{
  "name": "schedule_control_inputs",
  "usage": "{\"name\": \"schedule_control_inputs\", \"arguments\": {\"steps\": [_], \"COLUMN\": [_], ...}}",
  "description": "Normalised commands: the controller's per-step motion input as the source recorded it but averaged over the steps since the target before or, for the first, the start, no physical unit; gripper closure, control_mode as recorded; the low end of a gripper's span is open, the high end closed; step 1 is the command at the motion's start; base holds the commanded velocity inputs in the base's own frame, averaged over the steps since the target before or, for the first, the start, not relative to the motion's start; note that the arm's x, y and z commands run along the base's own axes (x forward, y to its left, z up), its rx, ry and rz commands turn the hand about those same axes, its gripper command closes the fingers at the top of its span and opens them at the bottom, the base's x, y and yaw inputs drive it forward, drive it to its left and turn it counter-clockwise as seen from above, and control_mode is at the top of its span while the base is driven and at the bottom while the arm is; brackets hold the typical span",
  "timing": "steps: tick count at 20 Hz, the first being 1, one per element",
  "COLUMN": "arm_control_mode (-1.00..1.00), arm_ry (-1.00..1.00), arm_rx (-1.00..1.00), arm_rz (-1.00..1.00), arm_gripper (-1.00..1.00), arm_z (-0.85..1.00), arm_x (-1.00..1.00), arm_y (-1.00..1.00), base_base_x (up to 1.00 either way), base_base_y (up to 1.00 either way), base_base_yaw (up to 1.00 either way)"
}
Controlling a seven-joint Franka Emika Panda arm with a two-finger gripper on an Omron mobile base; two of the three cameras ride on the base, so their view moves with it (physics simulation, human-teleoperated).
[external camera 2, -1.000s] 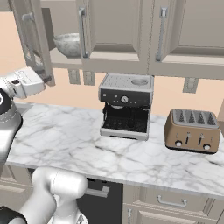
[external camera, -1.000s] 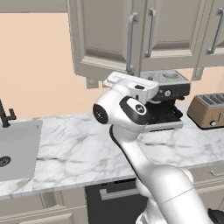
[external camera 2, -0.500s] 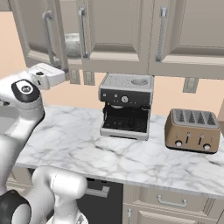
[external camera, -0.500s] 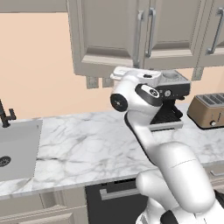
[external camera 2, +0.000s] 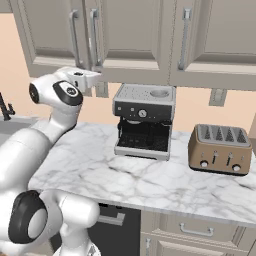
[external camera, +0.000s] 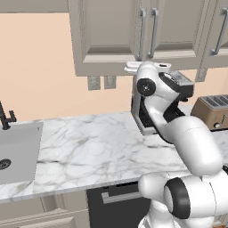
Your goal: Open the cabinet. Pick the bowls from the counter and place them in the cabinet. Then close the cabinet.
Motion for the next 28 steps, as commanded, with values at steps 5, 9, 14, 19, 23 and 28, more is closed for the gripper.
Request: {"name": "schedule_control_inputs", "arguments": {"steps": [5,9,14,19,23,28], "arm_control_mode": [-1.00,-1.00,-1.00,-1.00,-1.00,-1.00], "arm_ry": [0.08,0.03,-0.06,-0.30,-0.43,-0.34], "arm_rx": [0.14,0.14,0.03,0.00,-0.13,-0.32], "arm_rz": [0.26,0.32,0.35,0.35,0.12,-0.26], "arm_gripper": [-1.00,-1.00,-1.00,-1.00,-1.00,-1.00], "arm_z": [-0.01,-0.25,-0.47,-0.45,-0.07,0.00], "arm_x": [0.72,0.86,1.00,1.00,1.00,1.00], "arm_y": [-0.30,0.04,0.60,0.65,0.80,1.00], "base_base_x": [0.00,0.00,0.00,0.00,0.00,0.00], "base_base_y": [0.00,0.00,0.00,0.00,0.00,0.00], "base_base_yaw": [0.00,0.00,0.00,0.00,0.00,0.00]}}
